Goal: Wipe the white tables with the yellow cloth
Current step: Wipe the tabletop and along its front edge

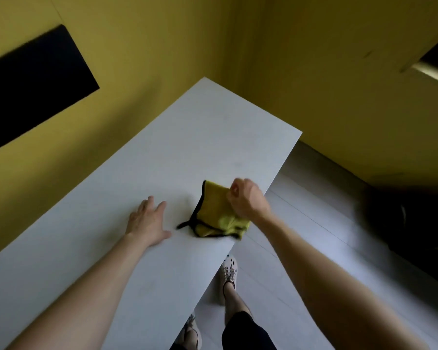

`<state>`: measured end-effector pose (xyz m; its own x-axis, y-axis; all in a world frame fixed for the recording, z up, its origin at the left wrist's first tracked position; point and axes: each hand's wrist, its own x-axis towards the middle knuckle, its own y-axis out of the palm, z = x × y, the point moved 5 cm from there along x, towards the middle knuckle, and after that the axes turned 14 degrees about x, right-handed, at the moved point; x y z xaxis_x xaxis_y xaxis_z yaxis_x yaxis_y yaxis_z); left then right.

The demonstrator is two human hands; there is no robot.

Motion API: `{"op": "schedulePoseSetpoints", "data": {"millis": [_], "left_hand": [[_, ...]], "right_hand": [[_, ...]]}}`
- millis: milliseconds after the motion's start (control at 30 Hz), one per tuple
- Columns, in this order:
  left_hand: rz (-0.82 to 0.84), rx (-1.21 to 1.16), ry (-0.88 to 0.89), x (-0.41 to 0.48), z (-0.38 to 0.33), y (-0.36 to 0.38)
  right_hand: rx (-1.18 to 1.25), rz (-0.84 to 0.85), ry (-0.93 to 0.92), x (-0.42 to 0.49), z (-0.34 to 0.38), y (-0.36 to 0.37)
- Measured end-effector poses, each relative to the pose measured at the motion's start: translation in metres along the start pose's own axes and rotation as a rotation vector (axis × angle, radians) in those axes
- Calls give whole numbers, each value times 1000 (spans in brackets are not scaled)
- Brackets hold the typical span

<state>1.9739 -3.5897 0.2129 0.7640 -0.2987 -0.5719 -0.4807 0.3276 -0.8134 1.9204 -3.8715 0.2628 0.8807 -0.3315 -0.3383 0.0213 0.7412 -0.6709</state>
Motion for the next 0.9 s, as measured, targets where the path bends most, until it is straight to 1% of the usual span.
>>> {"op": "schedulePoseSetpoints", "data": {"millis": [100,167,233,267,333,367,433,467,500,533,633,700,767,833,900], "left_hand": [[0,-43,-23,20,-11,-21],[-18,-57,-31,34,-20,-32],[-49,-59,-26,49,-31,-40],[-77,-57,-27,57,-36,-41],[-189,-43,-29,74,-44,-42],[-269,-39,-28,83,-47,-40],[-416,-47,-39,99,-48,-33],[-476,-46,-48,107,-48,-30],[-535,-40,-52,115,-47,-27],[-592,-31,-53,121,-46,-25],[-704,7,-23,143,-40,-23],[-718,16,-11,152,-35,-17],[-744,-16,-18,155,-31,-8],[-786,-60,-24,155,-30,-3],[-807,-101,-14,157,-29,-3]], "right_hand": [[-128,-90,-305,36,24,-50],[-216,-163,-497,49,32,-70],[-276,-233,-605,53,29,-77],[-304,-238,-633,54,23,-74],[-341,-162,-664,55,3,-55],[-354,-85,-646,56,-11,-42],[-364,114,-490,58,-44,-15],[-358,162,-429,58,-58,-4],[-338,155,-421,59,-67,4],[-318,114,-453,65,-71,9],[-293,-22,-595,102,-66,14],[-343,2,-618,135,-57,18],[-402,70,-626,157,-52,27],[-418,137,-622,159,-55,39],[-414,142,-605,150,-56,47]]}}
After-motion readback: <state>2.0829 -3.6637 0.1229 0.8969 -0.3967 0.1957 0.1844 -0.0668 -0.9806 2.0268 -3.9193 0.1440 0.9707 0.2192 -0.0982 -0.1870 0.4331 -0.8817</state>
